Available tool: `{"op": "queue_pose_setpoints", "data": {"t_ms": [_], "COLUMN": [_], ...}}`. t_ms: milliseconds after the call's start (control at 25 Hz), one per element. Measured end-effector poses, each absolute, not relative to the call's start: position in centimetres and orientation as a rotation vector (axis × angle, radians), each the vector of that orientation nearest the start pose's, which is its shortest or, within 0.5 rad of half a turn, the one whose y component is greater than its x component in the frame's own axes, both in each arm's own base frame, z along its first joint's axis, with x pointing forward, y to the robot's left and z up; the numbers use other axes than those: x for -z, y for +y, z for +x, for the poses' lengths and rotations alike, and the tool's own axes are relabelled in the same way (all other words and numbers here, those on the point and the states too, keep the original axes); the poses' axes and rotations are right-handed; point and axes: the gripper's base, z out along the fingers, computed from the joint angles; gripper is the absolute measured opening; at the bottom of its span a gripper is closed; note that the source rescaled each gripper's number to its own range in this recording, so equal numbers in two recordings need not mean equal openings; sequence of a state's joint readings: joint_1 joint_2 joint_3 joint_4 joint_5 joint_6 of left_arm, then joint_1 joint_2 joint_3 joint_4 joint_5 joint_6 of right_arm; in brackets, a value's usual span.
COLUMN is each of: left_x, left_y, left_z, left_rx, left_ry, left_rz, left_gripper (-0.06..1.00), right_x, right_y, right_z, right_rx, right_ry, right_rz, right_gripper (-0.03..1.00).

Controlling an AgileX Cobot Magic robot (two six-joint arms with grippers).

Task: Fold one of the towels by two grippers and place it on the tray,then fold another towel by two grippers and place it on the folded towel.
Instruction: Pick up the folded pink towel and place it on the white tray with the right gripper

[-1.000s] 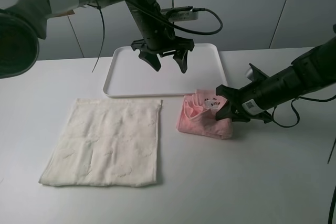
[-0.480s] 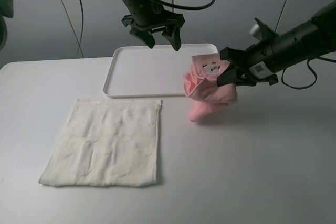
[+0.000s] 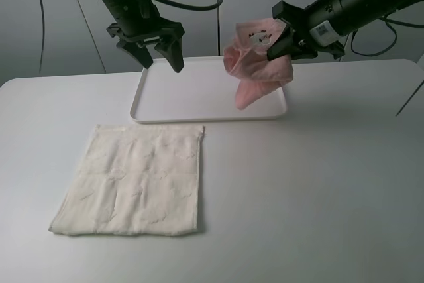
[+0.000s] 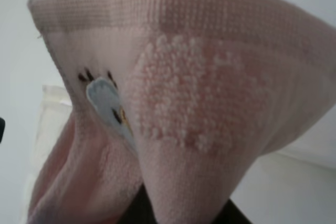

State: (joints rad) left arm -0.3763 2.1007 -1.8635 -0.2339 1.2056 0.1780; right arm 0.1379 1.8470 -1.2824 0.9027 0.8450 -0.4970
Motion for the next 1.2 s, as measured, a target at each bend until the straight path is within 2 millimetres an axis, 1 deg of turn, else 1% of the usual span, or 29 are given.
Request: {"op": "queue_pose_setpoints", "data": {"t_ms": [80, 120, 160, 320, 400, 520, 640, 720, 800, 920, 1040, 1120, 1200], "left_x": [-24.7, -24.5, -24.8, -24.3, -23.8, -22.9, -22.3, -22.2, -22.3, -22.3, -22.3, -22.3, -22.3], "left_y": [-17.0, -16.3, -15.7, -13.8, -13.4, -13.2, -13.1, -13.1, -13.1, -13.2, -13.2, -13.2, -13.2], "left_z": [39.9, 39.5, 39.0, 36.9, 36.0, 35.4, 35.3, 35.3, 35.4, 35.5, 35.5, 35.5, 35.5], "left_rx": [0.357, 0.352, 0.347, 0.328, 0.324, 0.325, 0.323, 0.323, 0.323, 0.321, 0.323, 0.323, 0.322], "left_ry": [2.832, 2.831, 2.820, 2.789, 2.792, 2.805, 2.802, 2.793, 2.783, 2.775, 2.772, 2.772, 2.772], "left_rz": [0.681, 0.664, 0.656, 0.612, 0.602, 0.596, 0.588, 0.586, 0.581, 0.581, 0.579, 0.582, 0.584], "left_gripper": [1.00, 1.00, 1.00, 1.00, 1.00, 1.00, 1.00, 1.00, 1.00, 1.00, 1.00, 1.00, 1.00], "right_x": [-22.1, -21.6, -21.4, -21.5, -22.0, -22.4, -22.1, -20.5, -18.1, -13.3, -9.4, -8.0, -7.4], "right_y": [11.1, 11.4, 11.7, 13.3, 14.8, 16.9, 17.9, 18.3, 18.5, 18.7, 18.5, 18.3, 18.0], "right_z": [38.5, 39.2, 40.0, 42.8, 43.8, 45.4, 47.0, 47.9, 48.4, 48.6, 48.4, 48.3, 48.2], "right_rx": [-1.018, -1.060, -1.097, -1.242, -1.334, -1.442, -1.555, -1.616, -1.644, -1.647, -1.589, -1.523, -1.445], "right_ry": [2.633, 2.641, 2.637, 2.573, 2.523, 2.440, 2.365, 2.353, 2.377, 2.463, 2.566, 2.617, 2.656], "right_rz": [-0.126, -0.110, -0.096, -0.072, -0.082, -0.084, -0.041, 0.011, 0.060, 0.116, 0.114, 0.093, 0.056], "right_gripper": [0.09, 0.09, 0.09, 0.09, 0.09, 0.09, 0.09, 0.09, 0.09, 0.09, 0.09, 0.09, 0.09]}}
